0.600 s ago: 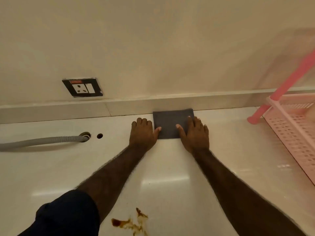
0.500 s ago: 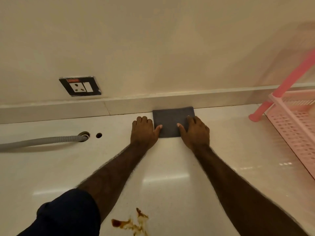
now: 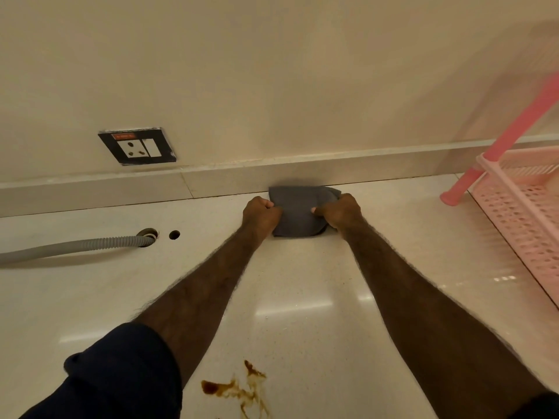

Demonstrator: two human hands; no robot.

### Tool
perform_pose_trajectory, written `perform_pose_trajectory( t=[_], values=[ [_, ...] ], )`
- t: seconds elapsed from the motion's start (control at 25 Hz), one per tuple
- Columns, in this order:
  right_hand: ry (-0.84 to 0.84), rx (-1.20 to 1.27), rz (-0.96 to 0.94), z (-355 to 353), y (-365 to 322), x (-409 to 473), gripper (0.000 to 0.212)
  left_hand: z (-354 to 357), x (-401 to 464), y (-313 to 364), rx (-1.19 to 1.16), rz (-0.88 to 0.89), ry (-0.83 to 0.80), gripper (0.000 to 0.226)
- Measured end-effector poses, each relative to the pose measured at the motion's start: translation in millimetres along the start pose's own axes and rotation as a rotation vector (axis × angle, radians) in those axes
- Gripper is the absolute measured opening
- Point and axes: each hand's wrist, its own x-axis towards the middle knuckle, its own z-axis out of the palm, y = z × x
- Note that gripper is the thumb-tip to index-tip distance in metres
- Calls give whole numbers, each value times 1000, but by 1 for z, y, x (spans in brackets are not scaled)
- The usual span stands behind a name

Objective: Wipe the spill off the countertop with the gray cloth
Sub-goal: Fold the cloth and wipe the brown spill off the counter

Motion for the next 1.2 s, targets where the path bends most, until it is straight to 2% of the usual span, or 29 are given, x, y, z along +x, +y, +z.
perform_pose_trajectory(
  t=[0.12, 0.2, 0.32, 0.48, 0.6, 0.76, 0.96, 1.2],
  values=[
    [-89, 75, 55, 0, -2, -7, 83, -9, -7, -1, -111, -114, -55, 12],
    [-184, 182, 119, -6, -4, -20, 61, -18, -21, 0, -273, -212, -92, 8],
    [-330, 347, 242, -19, 1, -46, 33, -34, -45, -3, -444, -345, -198, 37],
    [-435, 464, 239, -33, 25, -90, 37, -57, -84, -1, -646, -435, -339, 40],
    [-451, 521, 224, -42, 50, -129, 48, -64, -123, -5, -606, -393, -325, 40],
    [-469, 589, 172, -53, 77, -180, 67, -75, -182, -18, -567, -305, -270, 20],
    [-573, 685, 65, -60, 114, -233, 57, -103, -263, -43, -549, -147, -256, 24],
    [-562, 594, -76, -68, 166, -281, 51, -120, -358, -97, -482, -142, -302, 42]
  ],
)
